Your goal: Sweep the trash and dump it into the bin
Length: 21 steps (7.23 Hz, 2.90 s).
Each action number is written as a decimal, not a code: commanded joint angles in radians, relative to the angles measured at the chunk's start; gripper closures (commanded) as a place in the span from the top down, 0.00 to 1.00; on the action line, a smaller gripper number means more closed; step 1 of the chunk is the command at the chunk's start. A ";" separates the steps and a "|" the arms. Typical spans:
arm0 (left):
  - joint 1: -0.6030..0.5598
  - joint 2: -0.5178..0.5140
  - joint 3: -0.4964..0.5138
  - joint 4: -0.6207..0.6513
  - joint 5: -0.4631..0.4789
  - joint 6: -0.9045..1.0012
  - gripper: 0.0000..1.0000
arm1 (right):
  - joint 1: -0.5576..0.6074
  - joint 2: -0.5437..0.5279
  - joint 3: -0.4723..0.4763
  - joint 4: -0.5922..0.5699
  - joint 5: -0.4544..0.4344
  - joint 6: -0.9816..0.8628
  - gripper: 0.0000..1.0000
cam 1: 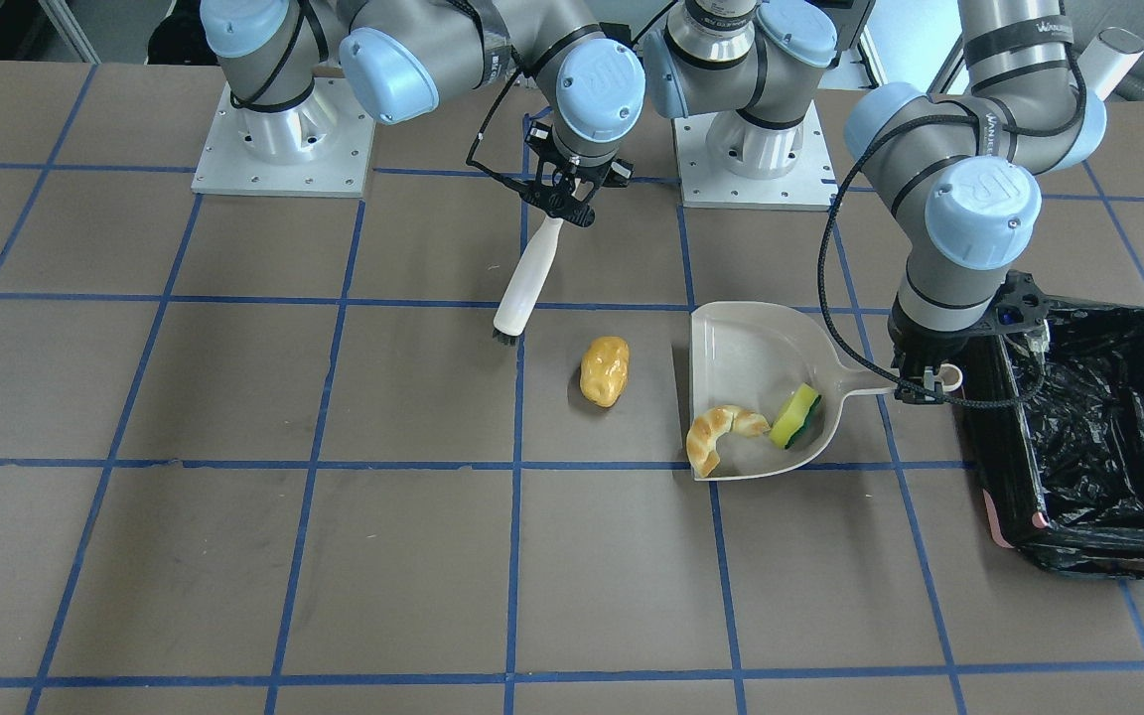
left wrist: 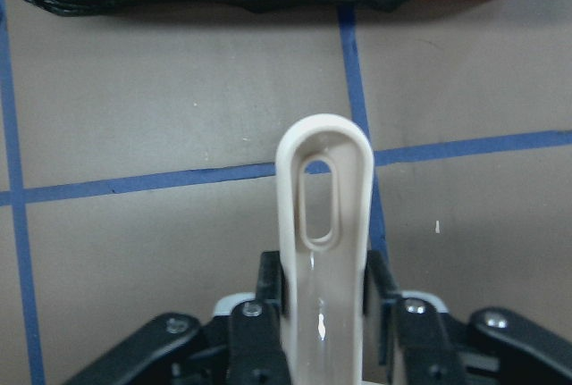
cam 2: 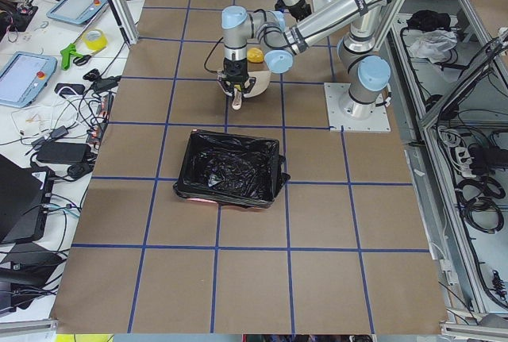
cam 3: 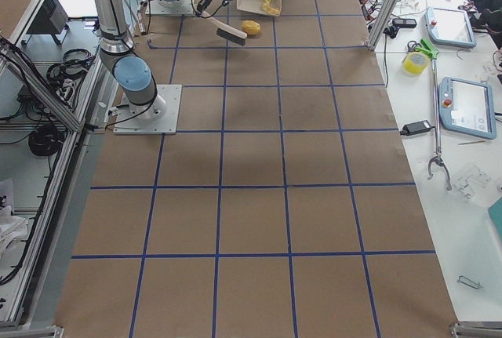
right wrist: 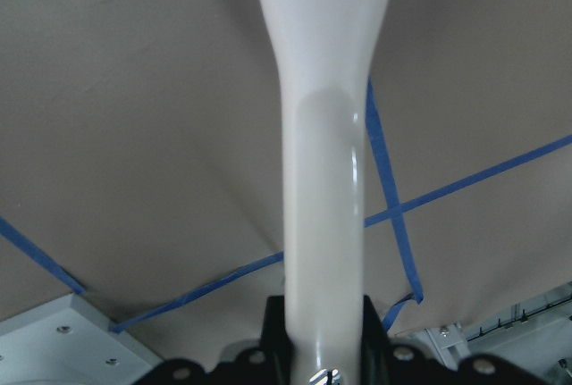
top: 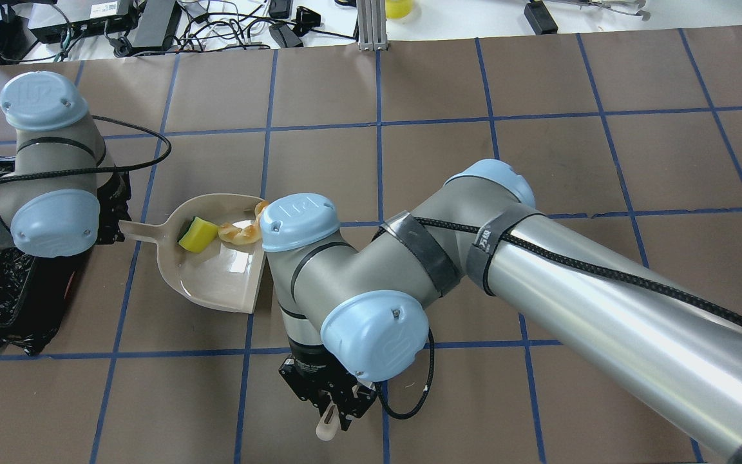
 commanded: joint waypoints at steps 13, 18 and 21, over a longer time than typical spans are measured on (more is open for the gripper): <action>-0.002 -0.046 -0.081 0.203 -0.077 0.135 0.00 | 0.069 0.160 -0.101 -0.161 -0.006 0.059 0.07; -0.002 -0.050 -0.078 0.205 -0.075 0.134 0.00 | 0.083 0.229 -0.162 -0.229 -0.005 0.025 0.07; -0.001 -0.050 -0.075 0.205 -0.075 0.134 0.00 | 0.123 0.362 -0.350 -0.235 0.008 0.037 0.07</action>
